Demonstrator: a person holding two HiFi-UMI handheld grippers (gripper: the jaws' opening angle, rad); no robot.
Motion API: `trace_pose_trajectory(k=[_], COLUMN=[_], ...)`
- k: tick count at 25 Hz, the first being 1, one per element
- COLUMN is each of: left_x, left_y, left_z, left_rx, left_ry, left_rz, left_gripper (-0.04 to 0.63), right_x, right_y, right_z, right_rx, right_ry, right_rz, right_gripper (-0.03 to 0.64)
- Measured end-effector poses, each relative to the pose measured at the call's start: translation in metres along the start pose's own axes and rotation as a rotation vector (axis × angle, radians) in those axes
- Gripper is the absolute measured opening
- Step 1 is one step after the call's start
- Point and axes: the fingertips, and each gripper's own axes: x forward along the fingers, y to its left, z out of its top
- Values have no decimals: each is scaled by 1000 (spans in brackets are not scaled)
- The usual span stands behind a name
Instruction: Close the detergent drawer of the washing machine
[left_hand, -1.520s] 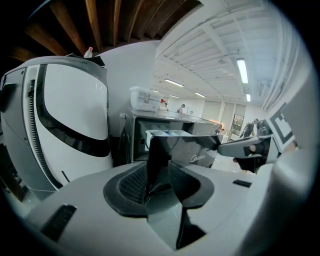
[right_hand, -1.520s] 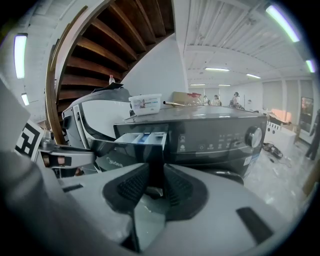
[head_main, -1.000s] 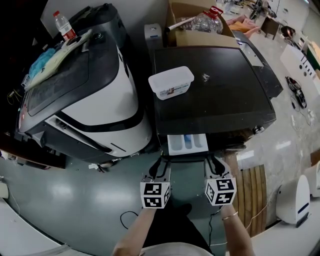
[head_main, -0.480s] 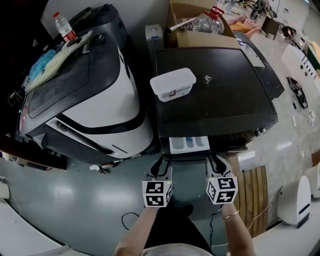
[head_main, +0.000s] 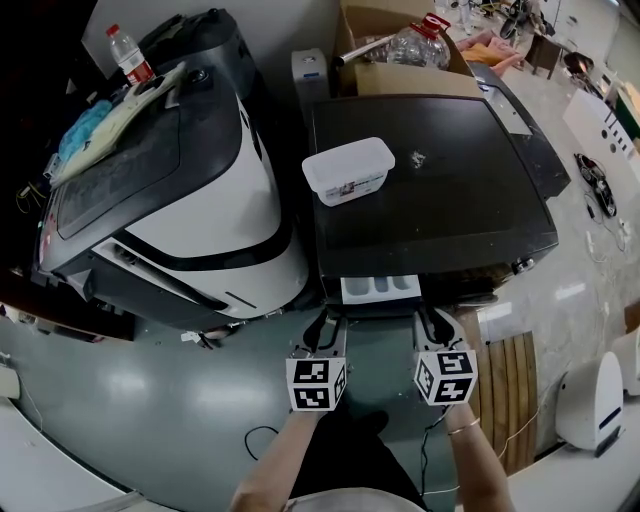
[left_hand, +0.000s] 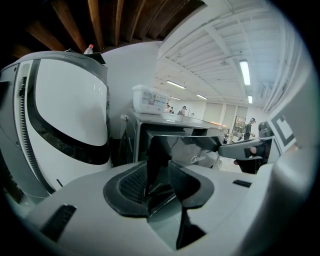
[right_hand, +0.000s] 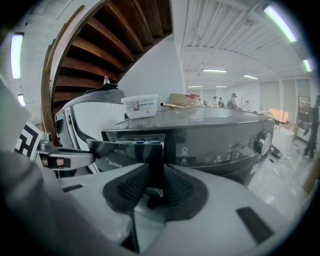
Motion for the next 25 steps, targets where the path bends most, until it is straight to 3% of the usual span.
trace_pose_trajectory(k=[25], left_x=[21], left_y=[11], left_z=[13], left_rx=[2], left_ry=[3], left_rz=[6], left_gripper=[110], right_x=[22], right_y=[-4], right_z=[14], right_rx=[16], right_ry=[-8], right_rz=[-14], right_gripper=[80])
